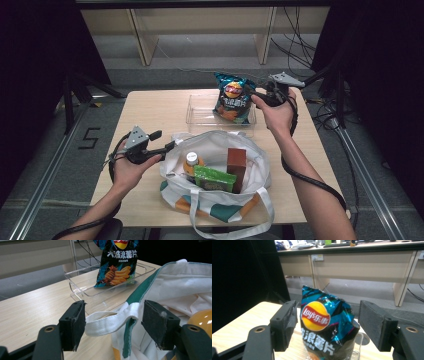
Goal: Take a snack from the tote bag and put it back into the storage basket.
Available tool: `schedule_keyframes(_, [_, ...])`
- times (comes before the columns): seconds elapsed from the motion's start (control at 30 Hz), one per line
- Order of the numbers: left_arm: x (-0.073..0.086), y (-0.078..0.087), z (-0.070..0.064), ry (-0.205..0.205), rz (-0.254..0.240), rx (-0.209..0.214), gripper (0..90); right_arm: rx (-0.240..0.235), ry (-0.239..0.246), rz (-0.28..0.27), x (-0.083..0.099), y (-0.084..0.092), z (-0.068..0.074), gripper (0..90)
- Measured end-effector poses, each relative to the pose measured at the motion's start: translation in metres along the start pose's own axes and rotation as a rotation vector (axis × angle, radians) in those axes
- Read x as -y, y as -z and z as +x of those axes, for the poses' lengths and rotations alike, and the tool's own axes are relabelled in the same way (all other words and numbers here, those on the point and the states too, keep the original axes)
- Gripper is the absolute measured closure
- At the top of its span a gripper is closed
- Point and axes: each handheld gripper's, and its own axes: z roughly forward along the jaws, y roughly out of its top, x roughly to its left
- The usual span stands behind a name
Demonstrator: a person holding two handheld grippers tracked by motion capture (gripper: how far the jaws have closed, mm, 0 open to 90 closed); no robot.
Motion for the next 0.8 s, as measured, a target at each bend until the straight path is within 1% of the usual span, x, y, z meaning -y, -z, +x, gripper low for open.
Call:
schedule_keyframes(0.07, [0.0,0.0,0.0,-0.004,0.002,-0.001,34.3,-0.011,0.003,0.007,0.001,0.005,0.002,32.4])
schedule_keyframes(0.1, [0.0,0.0,-0.001,-0.003,0.0,-0.001,34.3,-0.011,0.003,0.007,0.001,0.005,0.002,32.4])
schedule_keyframes(0.13, [0.0,0.001,0.0,-0.004,-0.005,0.001,34.3,-0.02,-0.004,0.005,0.002,0.01,0.004,32.3])
schedule_keyframes(0.17, [0.0,0.001,0.0,-0.001,-0.008,0.0,34.4,-0.033,0.003,0.004,0.002,0.013,0.004,32.3])
schedule_keyframes(0.2, [-0.001,0.001,0.0,0.003,-0.005,-0.005,34.4,-0.033,0.003,0.004,0.002,0.013,0.004,32.3])
schedule_keyframes(0.27, [-0.001,0.0,0.0,0.006,-0.015,0.002,34.3,-0.042,0.0,0.0,0.003,0.018,0.006,32.4])
schedule_keyframes(0.3, [-0.001,-0.001,0.0,0.003,-0.017,0.004,34.3,-0.051,-0.006,0.009,0.003,0.022,0.006,32.5])
schedule_keyframes(0.33, [-0.001,-0.001,0.001,-0.001,-0.017,0.003,34.3,-0.054,0.0,-0.002,0.003,0.023,0.006,32.5])
schedule_keyframes(0.37, [-0.001,-0.001,0.001,-0.004,-0.017,0.004,34.3,-0.064,0.002,0.006,0.002,0.029,0.006,33.0])
schedule_keyframes(0.4, [-0.002,0.0,0.0,-0.005,-0.004,-0.005,34.3,-0.069,-0.004,0.0,0.003,0.031,0.008,33.3])
schedule_keyframes(0.43, [-0.001,0.0,0.0,-0.005,-0.01,-0.002,34.3,-0.069,-0.004,0.0,0.003,0.031,0.008,33.3])
schedule_keyframes(0.47, [-0.001,0.0,0.0,-0.005,-0.009,-0.002,34.3,-0.079,0.016,-0.002,0.003,0.033,0.008,33.6])
schedule_keyframes(0.5, [-0.001,0.0,0.0,-0.006,-0.008,-0.002,34.3,-0.078,0.016,-0.002,0.004,0.036,0.009,34.0])
schedule_keyframes(0.53, [-0.001,0.0,0.0,-0.006,-0.009,-0.002,34.3,-0.097,0.03,-0.006,0.005,0.04,0.01,34.5])
schedule_keyframes(0.57, [-0.001,0.0,0.0,-0.007,-0.008,-0.003,34.3,-0.097,0.03,-0.006,0.005,0.04,0.01,34.5])
schedule_keyframes(0.6, [-0.001,0.0,0.0,-0.005,-0.008,-0.002,34.3,-0.098,0.017,0.009,0.005,0.043,0.011,34.7])
schedule_keyframes(0.63, [-0.001,0.0,-0.001,-0.004,-0.006,-0.002,34.3,-0.091,0.011,0.011,0.006,0.047,0.014,35.2])
schedule_keyframes(0.67, [-0.001,0.0,-0.001,-0.004,-0.007,-0.002,34.3,-0.102,0.046,0.002,0.008,0.049,0.013,35.4])
schedule_keyframes(0.7, [-0.001,0.0,-0.001,-0.003,-0.007,-0.002,34.3,-0.102,0.046,0.002,0.008,0.049,0.013,35.4])
schedule_keyframes(0.73, [-0.001,0.0,-0.001,-0.006,-0.006,-0.003,34.3,-0.106,0.05,0.012,0.01,0.053,0.015,35.4])
schedule_keyframes(0.77, [-0.002,0.0,-0.001,-0.006,0.001,-0.006,34.3,-0.111,0.028,0.013,0.011,0.055,0.018,35.5])
schedule_keyframes(0.8, [-0.001,0.0,-0.001,-0.006,-0.009,-0.002,34.3,-0.12,0.05,0.013,0.012,0.056,0.017,35.5])
